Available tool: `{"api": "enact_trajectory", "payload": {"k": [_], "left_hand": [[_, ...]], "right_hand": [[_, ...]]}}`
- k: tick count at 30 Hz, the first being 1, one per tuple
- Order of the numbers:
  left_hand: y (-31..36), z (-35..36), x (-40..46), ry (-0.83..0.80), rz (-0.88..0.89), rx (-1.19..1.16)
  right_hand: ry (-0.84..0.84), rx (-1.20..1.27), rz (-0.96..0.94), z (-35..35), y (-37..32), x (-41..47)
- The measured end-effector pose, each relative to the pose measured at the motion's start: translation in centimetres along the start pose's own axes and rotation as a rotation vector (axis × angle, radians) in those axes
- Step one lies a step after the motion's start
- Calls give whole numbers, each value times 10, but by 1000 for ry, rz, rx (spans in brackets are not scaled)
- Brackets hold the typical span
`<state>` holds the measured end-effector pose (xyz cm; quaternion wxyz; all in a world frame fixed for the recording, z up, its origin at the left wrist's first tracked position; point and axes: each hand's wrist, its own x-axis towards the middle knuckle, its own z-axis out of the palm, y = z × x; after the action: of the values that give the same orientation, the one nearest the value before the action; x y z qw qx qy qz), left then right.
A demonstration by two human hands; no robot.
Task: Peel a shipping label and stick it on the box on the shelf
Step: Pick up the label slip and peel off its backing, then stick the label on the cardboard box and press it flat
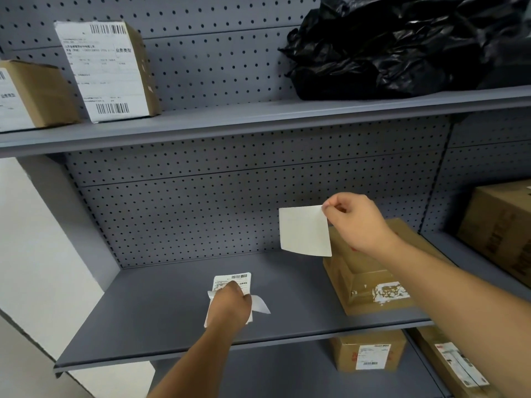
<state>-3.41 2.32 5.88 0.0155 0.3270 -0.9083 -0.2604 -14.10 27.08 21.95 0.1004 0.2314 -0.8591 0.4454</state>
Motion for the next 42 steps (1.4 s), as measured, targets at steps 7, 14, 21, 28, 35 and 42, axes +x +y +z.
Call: {"api": "enact_trajectory", "payload": {"k": [7, 14, 21, 28, 35, 42], "left_hand": [[36, -24, -14, -11, 103, -309], [116, -54, -31, -415, 45, -1199], [156, -49, -33, -551, 22, -1339], [184, -35, -36, -466, 11, -1201], [209, -21, -41, -415, 66, -1149], [239, -4, -49, -430, 88, -1127]], "right_hand": [[5, -26, -55, -1, 5, -9], [27, -73, -234, -8, 7, -21], [-57, -147, -381, -14, 22, -35], [-224, -204, -405, -20, 43, -45], [-115, -54, 137, -65, 89, -2], [-331, 253, 442, -87, 107, 14]]}}
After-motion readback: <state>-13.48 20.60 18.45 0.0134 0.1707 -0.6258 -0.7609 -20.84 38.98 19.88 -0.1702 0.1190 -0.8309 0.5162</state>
